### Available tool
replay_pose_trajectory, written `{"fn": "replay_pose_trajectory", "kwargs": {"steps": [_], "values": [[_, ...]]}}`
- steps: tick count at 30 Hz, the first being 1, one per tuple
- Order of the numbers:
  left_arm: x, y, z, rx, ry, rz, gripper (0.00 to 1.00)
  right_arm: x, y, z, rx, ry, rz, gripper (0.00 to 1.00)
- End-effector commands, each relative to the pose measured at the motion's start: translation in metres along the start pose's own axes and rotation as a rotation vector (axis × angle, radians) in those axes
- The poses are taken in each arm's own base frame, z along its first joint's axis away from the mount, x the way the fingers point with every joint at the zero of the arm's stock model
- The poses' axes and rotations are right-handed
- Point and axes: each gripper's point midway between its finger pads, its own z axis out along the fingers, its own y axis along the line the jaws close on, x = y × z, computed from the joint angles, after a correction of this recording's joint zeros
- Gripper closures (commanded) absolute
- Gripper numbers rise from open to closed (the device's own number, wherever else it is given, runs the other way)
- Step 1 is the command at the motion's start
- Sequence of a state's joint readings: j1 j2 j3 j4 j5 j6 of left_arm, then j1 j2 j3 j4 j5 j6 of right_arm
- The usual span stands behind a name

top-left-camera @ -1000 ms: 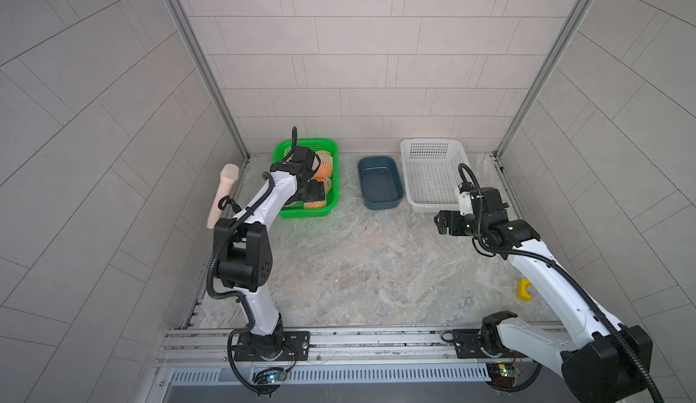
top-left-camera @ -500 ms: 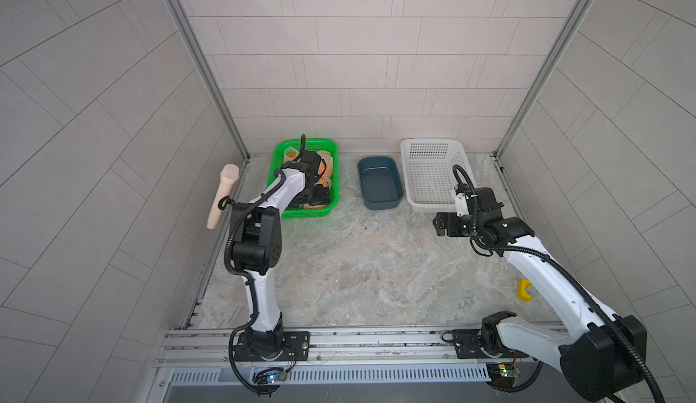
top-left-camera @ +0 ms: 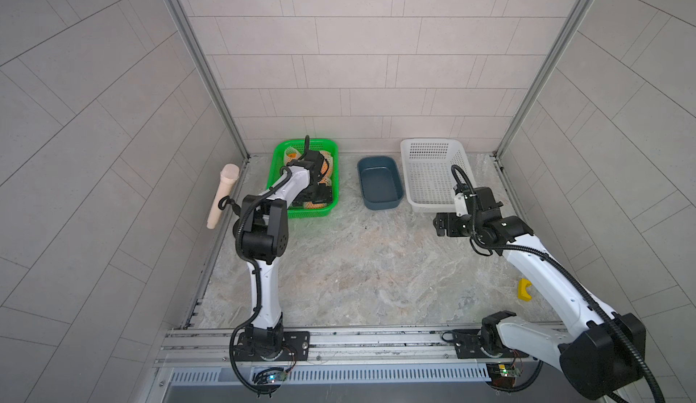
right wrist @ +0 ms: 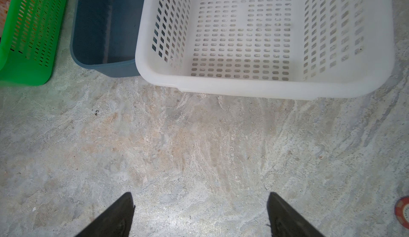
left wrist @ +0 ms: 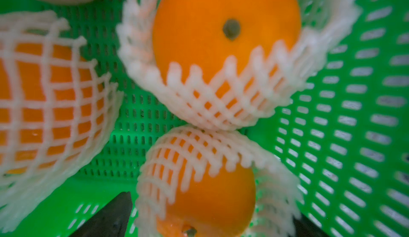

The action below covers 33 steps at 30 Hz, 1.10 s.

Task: Remove foam nets from oranges
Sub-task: Pick up the orange from the basket.

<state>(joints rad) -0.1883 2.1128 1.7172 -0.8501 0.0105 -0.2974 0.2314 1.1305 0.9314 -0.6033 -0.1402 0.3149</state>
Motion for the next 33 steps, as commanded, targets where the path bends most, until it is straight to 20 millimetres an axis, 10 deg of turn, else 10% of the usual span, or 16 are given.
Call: {"fn": "replay_pose_trajectory", "kwargs": {"steps": [1, 23, 33], "values": [[-0.001, -0.002, 0.0, -0.006, 0.007, 0.009, 0.0, -0.005, -0.001, -0.005, 0.017, -0.006, -0.01, 0.05], [0.001, -0.001, 0.017, -0.017, 0.013, 0.012, 0.22, -0.003, 0.002, -0.005, 0.008, -0.002, -0.015, 0.05], [-0.009, 0.0, -0.024, 0.005, -0.07, 0.004, 0.28, -0.007, 0.003, -0.012, 0.001, -0.028, -0.011, 0.05]]}}
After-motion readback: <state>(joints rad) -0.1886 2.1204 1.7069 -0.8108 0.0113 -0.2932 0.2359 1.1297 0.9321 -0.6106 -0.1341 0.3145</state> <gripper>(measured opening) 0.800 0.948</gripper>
